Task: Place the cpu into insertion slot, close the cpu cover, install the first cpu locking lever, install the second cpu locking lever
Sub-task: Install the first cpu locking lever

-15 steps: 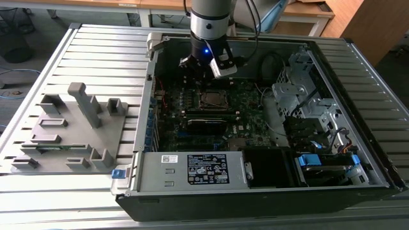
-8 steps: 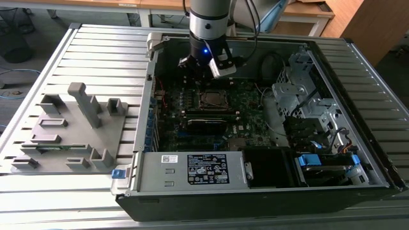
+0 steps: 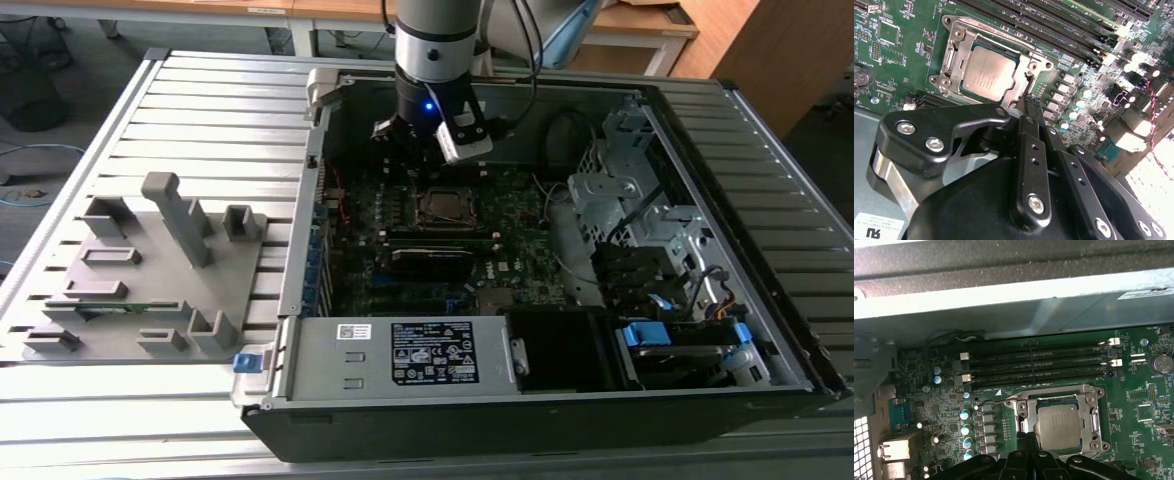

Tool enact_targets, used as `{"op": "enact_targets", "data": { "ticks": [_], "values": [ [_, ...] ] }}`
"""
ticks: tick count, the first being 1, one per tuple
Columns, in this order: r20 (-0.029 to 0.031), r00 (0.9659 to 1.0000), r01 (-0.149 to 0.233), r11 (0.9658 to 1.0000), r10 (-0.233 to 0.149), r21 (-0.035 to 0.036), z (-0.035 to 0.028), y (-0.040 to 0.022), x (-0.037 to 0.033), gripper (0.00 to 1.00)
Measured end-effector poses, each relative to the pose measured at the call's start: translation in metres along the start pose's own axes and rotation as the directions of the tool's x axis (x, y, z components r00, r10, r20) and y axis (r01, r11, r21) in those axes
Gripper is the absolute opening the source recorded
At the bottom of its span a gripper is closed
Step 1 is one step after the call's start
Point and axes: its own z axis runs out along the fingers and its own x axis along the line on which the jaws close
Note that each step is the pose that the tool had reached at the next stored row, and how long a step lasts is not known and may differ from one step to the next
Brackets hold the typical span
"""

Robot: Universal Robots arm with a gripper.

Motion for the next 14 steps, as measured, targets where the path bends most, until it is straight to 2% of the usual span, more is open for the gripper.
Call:
{"op": "enact_targets", "data": {
  "ticks": [6, 14],
  "values": [
    [0.0001, 1.0000, 0.000, 1.0000, 0.000, -0.0001, 0.0000, -0.0001, 0.0007, 0.11],
    [0.0027, 1.0000, 0.000, 1.0000, 0.000, -0.0003, 0.0001, -0.0009, 0.0080, 0.11]
  ]
}}
